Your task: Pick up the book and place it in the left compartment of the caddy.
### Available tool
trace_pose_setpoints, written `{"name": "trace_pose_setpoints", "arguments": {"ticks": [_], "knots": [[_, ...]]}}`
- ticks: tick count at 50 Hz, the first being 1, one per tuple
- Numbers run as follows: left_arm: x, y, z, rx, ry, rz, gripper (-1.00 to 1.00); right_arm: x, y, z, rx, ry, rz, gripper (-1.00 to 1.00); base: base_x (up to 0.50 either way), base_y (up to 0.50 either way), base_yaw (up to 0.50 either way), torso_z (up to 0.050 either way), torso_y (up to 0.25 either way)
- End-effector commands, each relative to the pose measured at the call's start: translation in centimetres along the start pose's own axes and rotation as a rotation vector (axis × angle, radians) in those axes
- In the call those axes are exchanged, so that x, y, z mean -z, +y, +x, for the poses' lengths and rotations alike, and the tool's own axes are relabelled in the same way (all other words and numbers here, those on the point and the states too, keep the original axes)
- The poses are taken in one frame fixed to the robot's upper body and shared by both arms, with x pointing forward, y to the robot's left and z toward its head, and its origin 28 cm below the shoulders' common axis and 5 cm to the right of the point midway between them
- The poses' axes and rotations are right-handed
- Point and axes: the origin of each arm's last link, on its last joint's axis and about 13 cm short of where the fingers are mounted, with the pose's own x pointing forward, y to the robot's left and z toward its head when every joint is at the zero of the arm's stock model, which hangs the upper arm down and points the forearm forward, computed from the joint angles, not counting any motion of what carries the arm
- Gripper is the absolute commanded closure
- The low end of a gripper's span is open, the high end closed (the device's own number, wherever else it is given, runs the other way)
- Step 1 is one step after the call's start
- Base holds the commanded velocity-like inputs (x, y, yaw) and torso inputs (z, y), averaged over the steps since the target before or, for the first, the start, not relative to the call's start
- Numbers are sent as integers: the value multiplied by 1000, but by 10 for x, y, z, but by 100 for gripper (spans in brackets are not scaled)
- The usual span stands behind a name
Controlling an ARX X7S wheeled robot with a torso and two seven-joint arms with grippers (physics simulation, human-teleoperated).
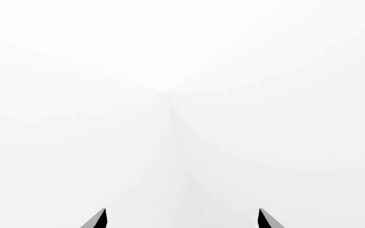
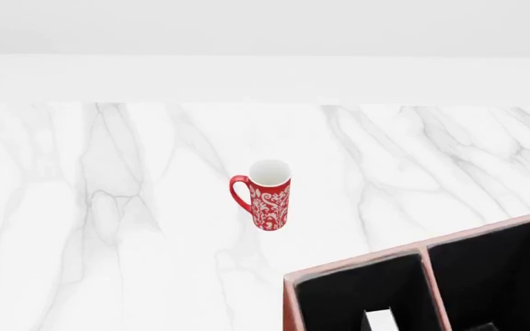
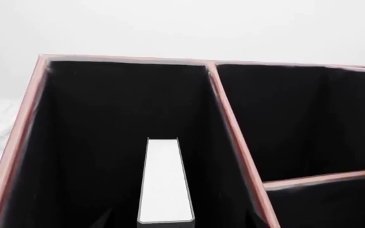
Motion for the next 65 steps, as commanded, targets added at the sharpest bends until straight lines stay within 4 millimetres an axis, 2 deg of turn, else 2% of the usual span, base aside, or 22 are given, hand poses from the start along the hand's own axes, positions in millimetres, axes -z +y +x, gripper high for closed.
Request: {"name": "trace_pose_setpoints", "arguments": {"ticks": [1,41,65], "knots": [[0,0,0,0,0,1,-100,-4,2,3,-23,-28,1,-100,0,0,0,0,0],[0,0,0,0,2,-1,-100,-25,-1,4,-2,-97,4,-100,0,0,0,0,0],[0,-1,0,1,1,1,-100,-53,-4,4,10,-186,0,-100,0,0,0,0,0]]}}
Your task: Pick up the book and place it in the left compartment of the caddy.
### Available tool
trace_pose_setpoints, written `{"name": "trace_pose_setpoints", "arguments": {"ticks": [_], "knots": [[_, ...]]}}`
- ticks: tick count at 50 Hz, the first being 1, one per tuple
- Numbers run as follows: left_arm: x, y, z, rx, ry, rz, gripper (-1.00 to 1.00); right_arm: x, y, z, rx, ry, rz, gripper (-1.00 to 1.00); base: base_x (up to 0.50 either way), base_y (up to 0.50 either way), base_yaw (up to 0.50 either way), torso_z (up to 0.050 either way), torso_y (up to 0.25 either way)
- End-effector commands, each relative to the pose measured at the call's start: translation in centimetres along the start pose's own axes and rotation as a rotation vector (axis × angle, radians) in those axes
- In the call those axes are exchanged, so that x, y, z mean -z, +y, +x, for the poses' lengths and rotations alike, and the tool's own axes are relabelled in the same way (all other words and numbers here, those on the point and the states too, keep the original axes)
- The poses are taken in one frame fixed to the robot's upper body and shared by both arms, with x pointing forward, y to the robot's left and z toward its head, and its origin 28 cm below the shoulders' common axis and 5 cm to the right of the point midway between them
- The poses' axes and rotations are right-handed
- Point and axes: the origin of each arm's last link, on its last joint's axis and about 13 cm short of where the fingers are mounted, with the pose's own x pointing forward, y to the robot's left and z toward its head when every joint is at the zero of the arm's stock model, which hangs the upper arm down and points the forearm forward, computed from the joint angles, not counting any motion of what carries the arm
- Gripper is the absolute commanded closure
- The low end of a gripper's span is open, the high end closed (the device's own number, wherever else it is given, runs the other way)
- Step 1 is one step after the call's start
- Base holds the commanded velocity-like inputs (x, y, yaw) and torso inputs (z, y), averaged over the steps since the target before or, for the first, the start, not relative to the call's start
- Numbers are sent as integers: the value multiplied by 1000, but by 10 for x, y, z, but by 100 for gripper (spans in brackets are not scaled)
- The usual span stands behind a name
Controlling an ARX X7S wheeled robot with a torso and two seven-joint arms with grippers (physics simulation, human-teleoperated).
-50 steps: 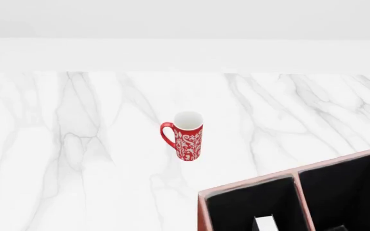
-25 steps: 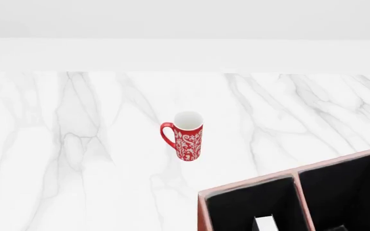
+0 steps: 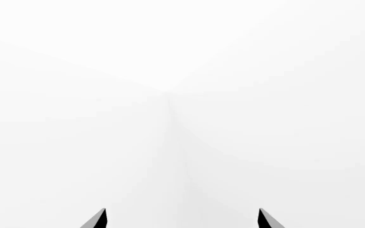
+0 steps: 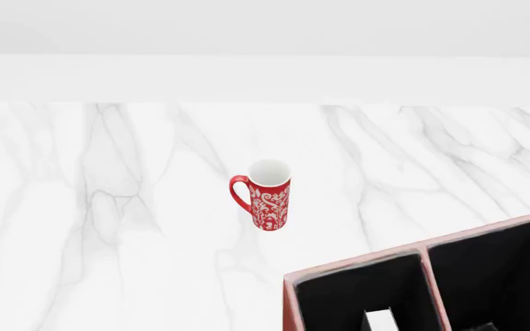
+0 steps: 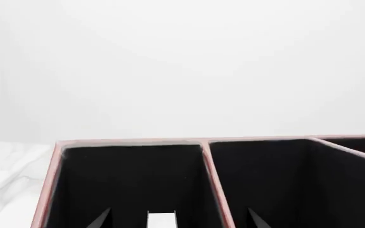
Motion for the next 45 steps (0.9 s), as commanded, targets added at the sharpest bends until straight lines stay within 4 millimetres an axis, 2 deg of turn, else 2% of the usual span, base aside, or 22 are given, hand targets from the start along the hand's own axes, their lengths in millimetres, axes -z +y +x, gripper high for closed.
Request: {"name": "trace_pose_setpoints", "arguments": {"ticks": [1,15,22,45], "knots": [[0,0,0,0,0,1,-100,-12,-1,2,9,-42,-2,-100,0,0,0,0,0],[0,0,0,-1,-1,0,-100,-34,-2,3,25,-127,11,-100,0,0,0,0,0],[0,0,0,-1,-2,1,-100,-56,-1,2,40,-212,21,-100,0,0,0,0,0],[0,1,-2,-4,-2,-2,-100,-89,0,-2,69,-340,38,-100,0,0,0,0,0]]}}
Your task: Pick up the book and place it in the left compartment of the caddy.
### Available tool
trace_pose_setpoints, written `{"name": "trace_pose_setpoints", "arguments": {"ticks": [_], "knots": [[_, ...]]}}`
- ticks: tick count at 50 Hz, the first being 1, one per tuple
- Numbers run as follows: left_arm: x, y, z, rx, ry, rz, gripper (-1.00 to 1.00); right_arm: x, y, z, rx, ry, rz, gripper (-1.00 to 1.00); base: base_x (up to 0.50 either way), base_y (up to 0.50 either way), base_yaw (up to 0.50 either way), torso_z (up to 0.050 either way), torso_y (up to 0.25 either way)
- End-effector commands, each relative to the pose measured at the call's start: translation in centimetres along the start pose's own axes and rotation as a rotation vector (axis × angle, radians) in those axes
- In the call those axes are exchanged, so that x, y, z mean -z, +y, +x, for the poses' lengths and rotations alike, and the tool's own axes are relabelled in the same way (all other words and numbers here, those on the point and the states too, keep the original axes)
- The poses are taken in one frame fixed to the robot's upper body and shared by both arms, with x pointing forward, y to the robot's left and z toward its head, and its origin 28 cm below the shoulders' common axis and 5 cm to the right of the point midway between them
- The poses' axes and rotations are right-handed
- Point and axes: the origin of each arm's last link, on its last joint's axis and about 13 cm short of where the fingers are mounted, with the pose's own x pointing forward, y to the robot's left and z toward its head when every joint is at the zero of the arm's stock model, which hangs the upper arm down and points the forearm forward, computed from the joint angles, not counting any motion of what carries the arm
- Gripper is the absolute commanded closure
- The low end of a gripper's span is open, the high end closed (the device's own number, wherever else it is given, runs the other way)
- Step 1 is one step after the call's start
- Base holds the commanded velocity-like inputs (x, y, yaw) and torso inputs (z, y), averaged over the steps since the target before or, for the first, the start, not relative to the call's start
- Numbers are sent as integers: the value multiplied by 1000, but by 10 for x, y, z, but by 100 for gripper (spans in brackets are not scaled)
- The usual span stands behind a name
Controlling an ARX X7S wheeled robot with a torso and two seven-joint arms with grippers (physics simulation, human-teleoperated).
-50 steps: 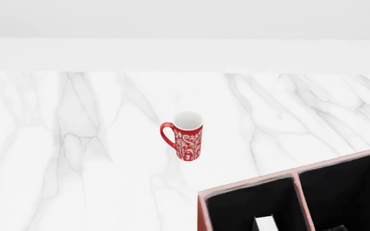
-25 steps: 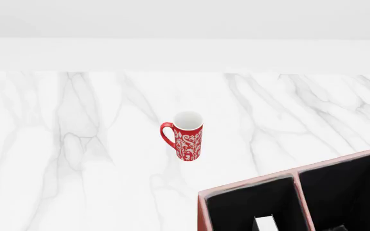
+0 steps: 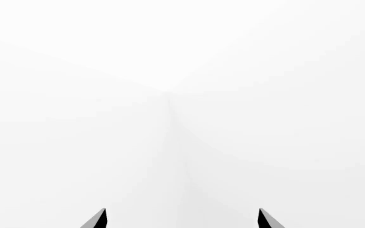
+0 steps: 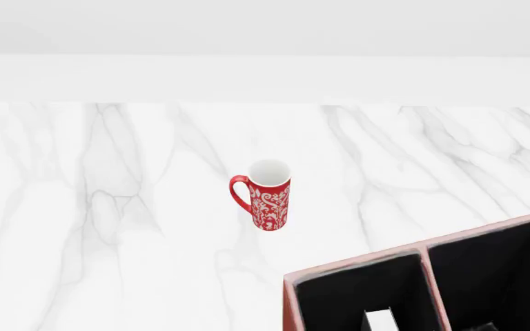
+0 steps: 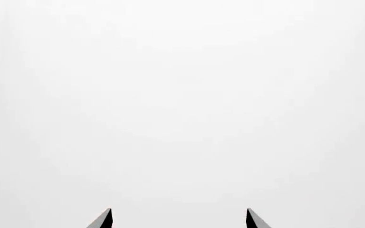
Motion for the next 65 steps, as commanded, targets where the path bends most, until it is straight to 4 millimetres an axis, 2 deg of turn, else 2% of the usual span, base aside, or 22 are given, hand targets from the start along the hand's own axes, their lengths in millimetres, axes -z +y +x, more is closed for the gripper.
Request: {"name": "trace_pose_setpoints", "arguments": {"ticks": [1,65], "knots": [[0,0,0,-1,-1,-1,-100,-18,0,3,19,-69,12,-100,0,0,0,0,0],[0,-1,1,1,0,2,-100,-81,8,1,57,-302,54,-100,0,0,0,0,0]]}}
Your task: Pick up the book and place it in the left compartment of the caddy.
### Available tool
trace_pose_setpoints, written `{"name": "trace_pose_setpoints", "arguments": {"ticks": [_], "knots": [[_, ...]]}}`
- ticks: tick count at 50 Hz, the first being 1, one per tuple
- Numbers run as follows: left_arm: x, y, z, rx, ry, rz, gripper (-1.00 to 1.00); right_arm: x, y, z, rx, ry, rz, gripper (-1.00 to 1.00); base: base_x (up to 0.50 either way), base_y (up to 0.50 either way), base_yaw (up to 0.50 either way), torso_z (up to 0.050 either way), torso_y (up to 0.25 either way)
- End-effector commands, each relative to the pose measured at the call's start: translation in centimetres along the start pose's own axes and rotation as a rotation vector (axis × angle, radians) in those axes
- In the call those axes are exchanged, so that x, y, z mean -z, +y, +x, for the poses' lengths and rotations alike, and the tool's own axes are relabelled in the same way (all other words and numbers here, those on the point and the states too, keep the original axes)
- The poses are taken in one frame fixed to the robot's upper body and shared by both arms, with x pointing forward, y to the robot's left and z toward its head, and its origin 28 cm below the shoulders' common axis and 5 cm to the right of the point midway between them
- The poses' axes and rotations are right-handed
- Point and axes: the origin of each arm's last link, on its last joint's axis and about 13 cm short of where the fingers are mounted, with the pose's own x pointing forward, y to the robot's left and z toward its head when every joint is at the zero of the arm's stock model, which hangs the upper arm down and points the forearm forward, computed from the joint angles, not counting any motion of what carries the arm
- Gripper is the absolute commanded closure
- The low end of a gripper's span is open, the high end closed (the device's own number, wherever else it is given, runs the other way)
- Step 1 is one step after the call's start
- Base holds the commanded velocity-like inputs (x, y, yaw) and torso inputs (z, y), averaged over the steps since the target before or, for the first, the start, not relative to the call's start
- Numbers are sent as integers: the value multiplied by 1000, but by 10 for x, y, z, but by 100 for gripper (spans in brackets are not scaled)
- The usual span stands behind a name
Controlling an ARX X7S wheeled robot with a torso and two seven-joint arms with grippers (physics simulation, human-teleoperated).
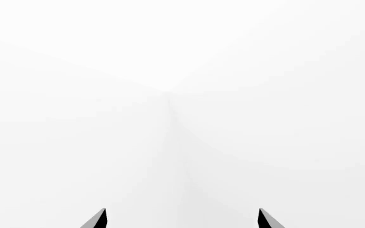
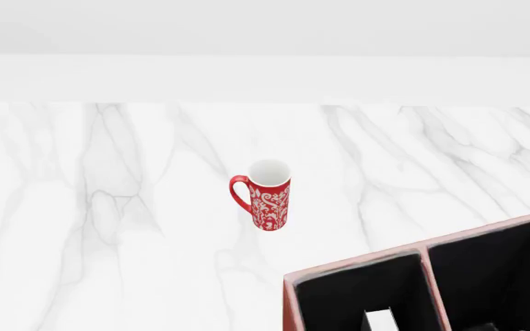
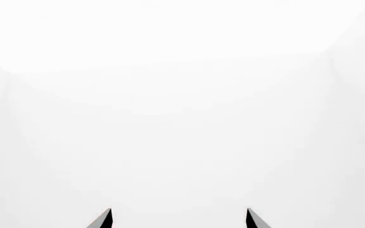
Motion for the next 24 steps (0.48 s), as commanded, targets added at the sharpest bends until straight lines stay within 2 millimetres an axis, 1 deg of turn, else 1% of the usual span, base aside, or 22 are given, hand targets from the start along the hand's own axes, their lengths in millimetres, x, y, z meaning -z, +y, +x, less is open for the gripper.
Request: {"name": "trace_pose_setpoints", "arguments": {"ticks": [1,12,24], "knots": [[0,0,0,0,0,1,-100,-12,1,2,3,-43,8,-100,0,0,0,0,0],[0,1,-1,0,0,1,-100,-26,3,2,3,-100,12,-100,0,0,0,0,0],[0,0,0,0,-1,2,-100,-37,4,3,5,-148,12,-100,0,0,0,0,0]]}}
